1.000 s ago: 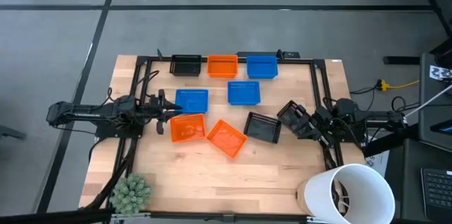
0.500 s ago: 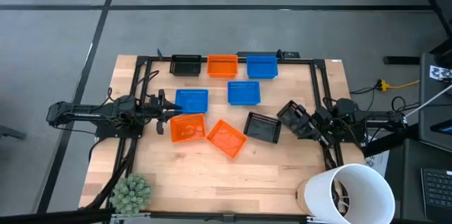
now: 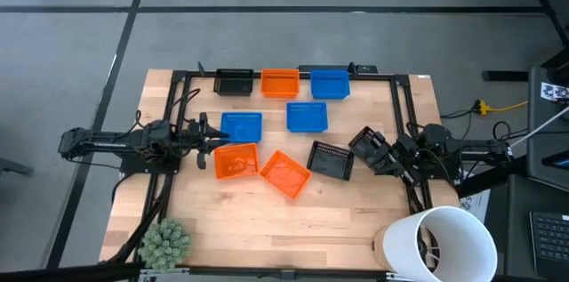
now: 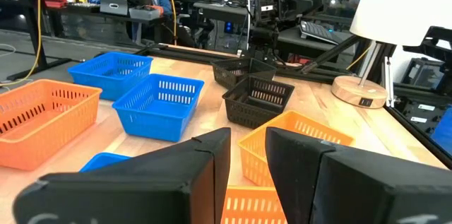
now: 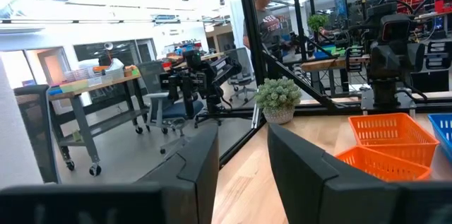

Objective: Stack baskets by color

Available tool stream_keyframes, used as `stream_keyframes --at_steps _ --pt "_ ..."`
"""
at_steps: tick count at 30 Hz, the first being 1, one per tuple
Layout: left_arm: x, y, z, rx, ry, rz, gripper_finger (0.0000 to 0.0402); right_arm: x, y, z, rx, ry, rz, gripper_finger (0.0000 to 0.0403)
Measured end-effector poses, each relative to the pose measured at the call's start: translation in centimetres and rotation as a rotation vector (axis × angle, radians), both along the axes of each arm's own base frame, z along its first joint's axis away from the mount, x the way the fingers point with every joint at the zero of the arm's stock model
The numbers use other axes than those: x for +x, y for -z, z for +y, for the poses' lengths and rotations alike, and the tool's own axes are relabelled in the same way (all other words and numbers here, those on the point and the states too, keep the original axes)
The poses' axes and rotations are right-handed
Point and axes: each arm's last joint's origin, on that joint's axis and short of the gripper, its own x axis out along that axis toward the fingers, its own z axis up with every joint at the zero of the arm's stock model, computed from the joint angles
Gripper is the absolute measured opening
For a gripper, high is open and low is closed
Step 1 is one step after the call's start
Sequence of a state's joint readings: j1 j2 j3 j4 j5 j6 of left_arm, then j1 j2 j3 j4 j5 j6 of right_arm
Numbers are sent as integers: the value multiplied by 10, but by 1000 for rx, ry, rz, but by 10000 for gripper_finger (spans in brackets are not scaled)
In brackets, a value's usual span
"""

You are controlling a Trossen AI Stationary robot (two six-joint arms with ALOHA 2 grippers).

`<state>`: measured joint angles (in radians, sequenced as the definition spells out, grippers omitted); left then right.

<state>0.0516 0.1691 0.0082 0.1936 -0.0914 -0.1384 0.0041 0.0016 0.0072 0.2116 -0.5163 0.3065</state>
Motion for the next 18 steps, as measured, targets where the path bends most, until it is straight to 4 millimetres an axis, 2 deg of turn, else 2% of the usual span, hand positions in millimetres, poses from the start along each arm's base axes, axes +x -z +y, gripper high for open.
stream_keyframes --at_steps 5,8,14,18 --pt "0 0 0 0 0 0 82 -1 -5 0 -2 3 -62 123" --pt "0 0 0 0 0 0 82 -2 -9 -2 -40 87 -134 123" --pt "0 0 0 0 0 0 82 -6 -27 -11 -98 482 -372 123" --pt "0 0 0 0 0 0 82 -11 -34 -18 -60 729 -425 123"
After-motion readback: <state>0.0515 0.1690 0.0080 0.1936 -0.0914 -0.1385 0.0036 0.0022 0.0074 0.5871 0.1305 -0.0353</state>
